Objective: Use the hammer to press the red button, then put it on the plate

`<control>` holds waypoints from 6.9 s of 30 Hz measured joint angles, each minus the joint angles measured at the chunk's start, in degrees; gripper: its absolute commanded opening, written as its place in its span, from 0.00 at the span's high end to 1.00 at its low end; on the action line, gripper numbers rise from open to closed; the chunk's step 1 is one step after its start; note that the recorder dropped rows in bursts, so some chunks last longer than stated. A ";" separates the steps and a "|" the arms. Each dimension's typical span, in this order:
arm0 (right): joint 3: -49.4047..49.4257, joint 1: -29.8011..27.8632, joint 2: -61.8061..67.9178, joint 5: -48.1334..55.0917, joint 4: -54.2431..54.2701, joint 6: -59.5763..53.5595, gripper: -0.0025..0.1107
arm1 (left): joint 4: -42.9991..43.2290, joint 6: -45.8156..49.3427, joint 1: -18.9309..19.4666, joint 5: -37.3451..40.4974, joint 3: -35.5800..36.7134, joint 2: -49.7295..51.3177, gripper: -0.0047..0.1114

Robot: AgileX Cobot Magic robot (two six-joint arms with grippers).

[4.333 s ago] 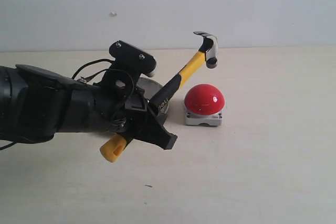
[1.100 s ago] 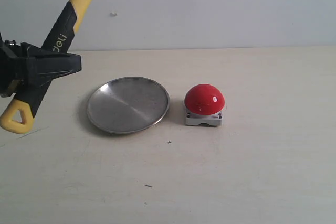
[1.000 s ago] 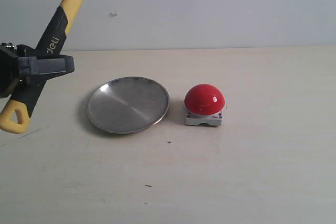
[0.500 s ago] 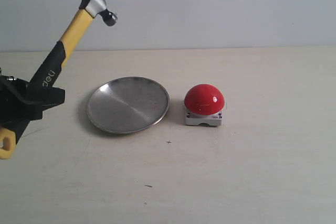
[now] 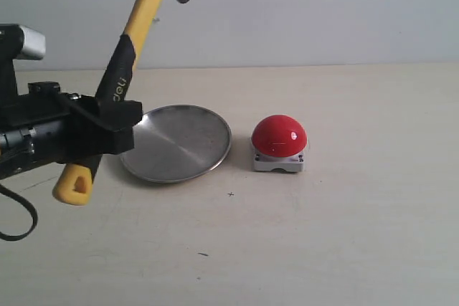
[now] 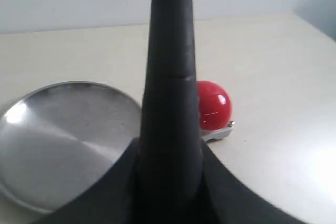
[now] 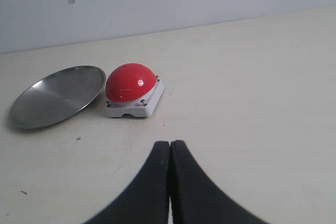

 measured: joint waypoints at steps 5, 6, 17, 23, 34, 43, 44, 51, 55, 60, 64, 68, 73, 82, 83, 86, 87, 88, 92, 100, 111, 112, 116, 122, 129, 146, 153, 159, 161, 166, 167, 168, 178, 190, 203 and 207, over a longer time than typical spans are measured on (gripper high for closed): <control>0.00 0.00 0.00 0.00 0.00 0.00 0.98 | 3.67 -9.32 0.02 -0.52 -3.37 8.21 0.96; 0.00 0.00 0.00 0.00 0.00 0.00 0.98 | 4.43 -10.78 0.02 0.15 -4.35 10.06 0.96; 0.00 0.00 0.00 0.00 0.00 0.00 0.98 | 37.28 -45.29 4.14 -11.20 -17.07 24.01 0.96; 0.00 0.00 0.00 0.00 0.00 0.00 0.98 | 42.65 -55.22 11.58 -26.52 -19.65 29.84 0.96; 0.00 0.00 0.00 0.00 0.00 0.00 0.98 | 47.51 -63.06 14.29 -28.87 -24.90 43.38 0.96; 0.00 0.00 0.00 0.00 0.00 0.00 0.98 | 48.13 -63.34 14.29 -25.39 -26.49 46.59 0.96; 0.00 0.00 0.00 0.00 0.00 0.00 0.98 | 48.13 -63.34 14.29 -24.38 -26.49 46.59 0.96; 0.00 0.00 0.00 0.00 0.00 0.00 0.98 | 48.13 -62.21 14.29 -19.72 -26.49 46.59 0.96; 0.00 0.00 0.00 0.00 0.00 0.00 0.98 | 48.25 -61.85 14.29 -16.73 -26.49 46.59 0.96; 0.00 0.00 0.00 0.00 0.00 0.00 0.98 | 47.90 -57.98 14.32 -15.51 -26.49 46.59 0.96; 0.00 0.00 0.00 0.00 0.00 0.00 0.98 | 46.36 -56.12 14.32 -15.39 -26.49 46.59 0.96; 0.00 0.00 0.00 0.00 0.00 0.00 0.98 | 45.23 -55.88 14.32 -14.94 -26.62 47.34 0.96; 0.00 0.00 0.00 0.00 0.00 0.00 0.98 | 44.33 -55.67 14.32 -14.72 -26.70 49.03 0.96; 0.00 0.00 0.00 0.00 0.00 0.00 0.98 | 44.13 -53.17 14.32 -14.72 -26.85 49.13 0.96; 0.00 0.00 0.00 0.00 0.00 0.00 0.98 | 44.13 -53.06 14.32 -14.72 -26.85 49.13 0.96; 0.00 0.00 0.00 0.00 0.00 0.00 0.98 | 44.74 -53.06 14.32 -14.62 -26.85 49.13 0.96; 0.00 0.00 0.00 0.00 0.00 0.00 0.98 | 45.01 -53.06 14.32 -14.62 -26.85 49.13 0.95; 0.00 0.00 0.00 0.00 0.00 0.00 0.98 | 45.11 -52.95 14.32 -14.62 -26.85 49.13 0.93; 0.00 0.00 0.00 0.00 0.00 0.00 0.98 | 45.35 -52.85 14.32 -14.62 -26.85 49.13 0.76; 0.00 0.00 0.00 0.00 0.00 0.00 0.98 | 45.02 -52.26 14.32 -15.66 -27.19 49.13 0.52; 0.00 0.00 0.00 0.00 0.00 0.00 0.98 | 44.76 -51.80 14.42 -9.40 -27.19 43.24 0.72; 0.00 0.00 0.00 0.00 0.00 0.00 0.98 | 45.02 -51.80 14.42 -7.12 -26.82 41.50 0.86; 0.00 0.00 0.00 0.00 0.00 0.00 0.98 | 45.10 -49.59 14.56 -3.37 -22.48 34.05 0.96; 0.00 0.00 0.00 0.00 0.00 0.00 0.98 | 32.24 -33.38 14.56 -0.70 -8.25 12.37 0.96; 0.00 0.00 0.00 0.00 0.00 0.00 0.98 | 9.37 -8.62 14.56 -3.65 8.18 -12.64 0.96; 0.00 0.00 0.00 0.00 0.00 0.00 0.98 | -14.49 18.87 14.91 3.11 18.89 -44.69 0.96; 0.00 0.00 0.00 0.00 0.00 0.00 0.98 | -14.60 15.43 22.00 3.25 24.47 -51.08 0.96; 0.00 0.00 0.00 0.00 0.00 0.00 0.98 | -14.60 11.95 29.21 2.94 29.20 -57.47 0.96; 0.00 0.00 0.00 0.00 0.00 0.00 0.98 | -14.60 11.81 30.95 3.29 29.69 -59.17 0.96; 0.00 0.00 0.00 0.00 0.00 0.00 0.98 | -10.56 13.88 34.08 13.15 29.81 -61.67 0.96; 0.00 0.00 0.00 0.00 0.00 0.00 0.98 | -9.80 14.12 34.40 15.97 29.81 -61.79 0.96; 0.00 0.00 0.00 0.00 0.00 0.00 0.98 | -9.39 14.15 34.56 18.37 29.81 -61.93 0.96; 0.00 0.00 0.00 0.00 0.00 0.00 0.98 | -7.30 15.86 34.96 32.74 30.03 -70.06 0.96; 0.00 0.00 0.00 0.00 0.11 0.00 0.98 | -6.75 17.39 34.96 36.39 30.03 -72.83 0.96; 0.00 0.00 0.00 0.00 0.21 0.00 0.98 | -6.65 17.39 34.96 36.48 30.03 -72.83 0.96; 0.00 0.00 0.00 0.00 0.07 0.00 0.98 | -6.65 17.39 34.96 36.48 30.03 -72.83 0.96</control>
